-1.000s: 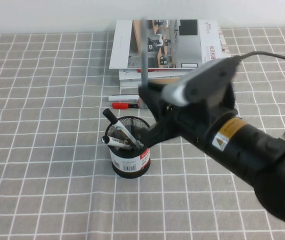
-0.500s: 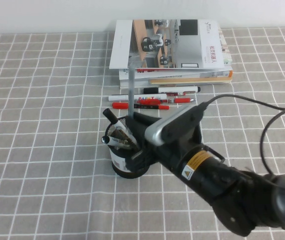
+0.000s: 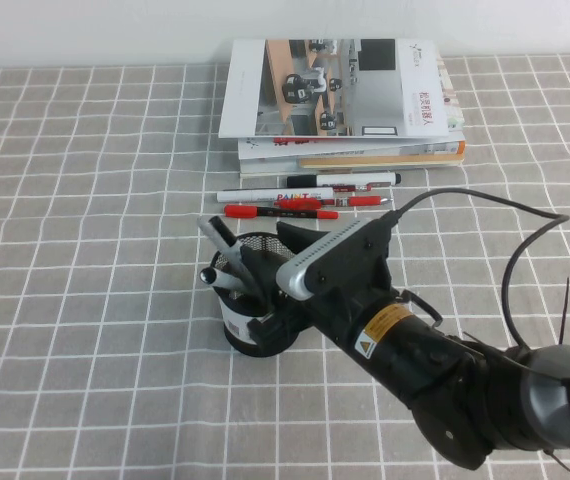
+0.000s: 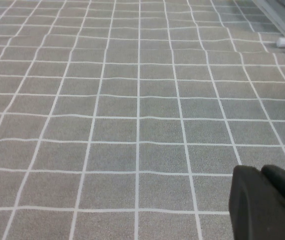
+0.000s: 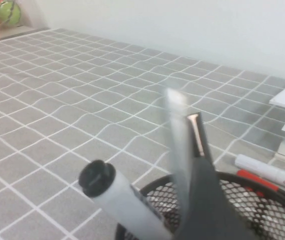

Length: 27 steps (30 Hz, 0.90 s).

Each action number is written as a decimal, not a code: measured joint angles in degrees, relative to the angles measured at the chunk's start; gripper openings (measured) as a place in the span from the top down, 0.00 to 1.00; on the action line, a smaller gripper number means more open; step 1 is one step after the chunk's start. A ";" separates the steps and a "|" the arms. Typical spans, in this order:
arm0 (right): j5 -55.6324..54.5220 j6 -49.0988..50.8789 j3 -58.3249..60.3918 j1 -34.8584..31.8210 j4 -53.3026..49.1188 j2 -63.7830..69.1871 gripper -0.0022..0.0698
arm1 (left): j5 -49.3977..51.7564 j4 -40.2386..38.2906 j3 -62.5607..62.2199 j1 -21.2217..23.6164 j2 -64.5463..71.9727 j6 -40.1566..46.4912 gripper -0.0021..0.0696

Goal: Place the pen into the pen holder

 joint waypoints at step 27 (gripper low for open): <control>55.04 -0.61 17.72 0.00 -1.16 -61.05 0.99 | 0.00 0.00 0.00 0.00 0.00 0.00 0.98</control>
